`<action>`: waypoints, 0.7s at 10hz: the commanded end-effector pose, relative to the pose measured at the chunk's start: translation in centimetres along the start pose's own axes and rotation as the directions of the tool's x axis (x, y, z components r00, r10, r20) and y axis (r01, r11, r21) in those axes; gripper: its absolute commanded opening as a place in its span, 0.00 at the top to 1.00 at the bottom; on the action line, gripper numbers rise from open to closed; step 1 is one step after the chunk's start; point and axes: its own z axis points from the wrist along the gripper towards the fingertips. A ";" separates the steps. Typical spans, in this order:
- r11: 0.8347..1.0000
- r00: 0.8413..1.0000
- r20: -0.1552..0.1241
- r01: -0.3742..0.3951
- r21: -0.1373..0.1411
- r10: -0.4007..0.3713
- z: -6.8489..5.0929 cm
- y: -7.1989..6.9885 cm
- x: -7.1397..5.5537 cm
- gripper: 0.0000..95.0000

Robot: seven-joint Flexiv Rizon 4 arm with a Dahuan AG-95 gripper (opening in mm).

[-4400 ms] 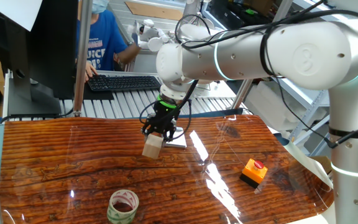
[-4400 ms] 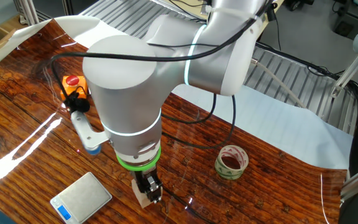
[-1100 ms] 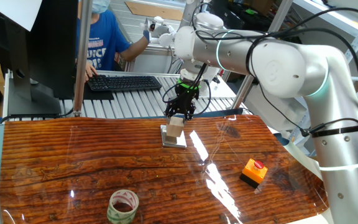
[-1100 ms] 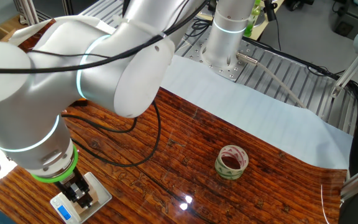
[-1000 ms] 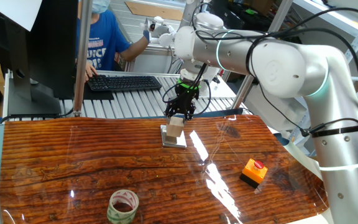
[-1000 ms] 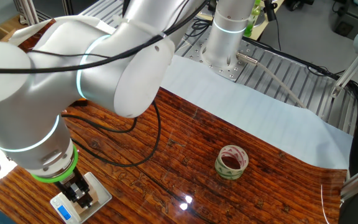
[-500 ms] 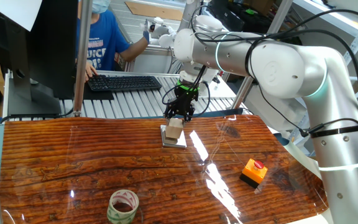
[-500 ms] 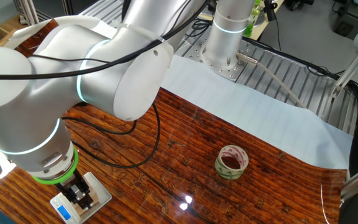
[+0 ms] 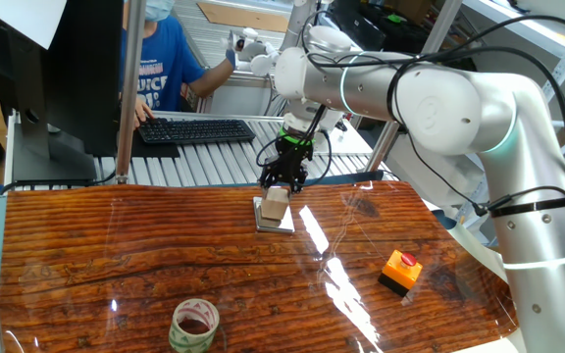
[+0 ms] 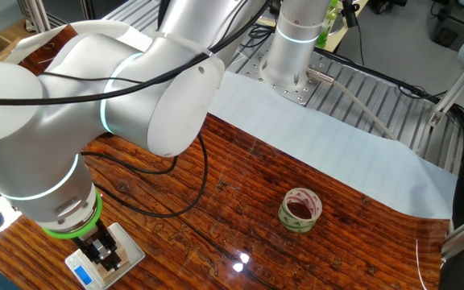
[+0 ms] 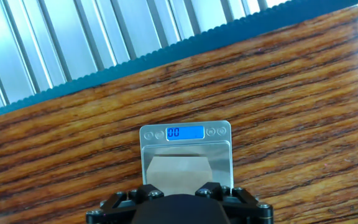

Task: Place the block on the scale

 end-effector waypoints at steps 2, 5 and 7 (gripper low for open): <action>1.000 1.000 0.005 0.001 0.001 -0.001 0.2 0.0 0.0 1.00; 1.000 1.000 0.010 -0.006 0.003 0.006 0.3 0.0 -0.1 1.00; 1.000 0.999 0.009 -0.031 0.000 0.031 0.3 0.0 -0.1 0.60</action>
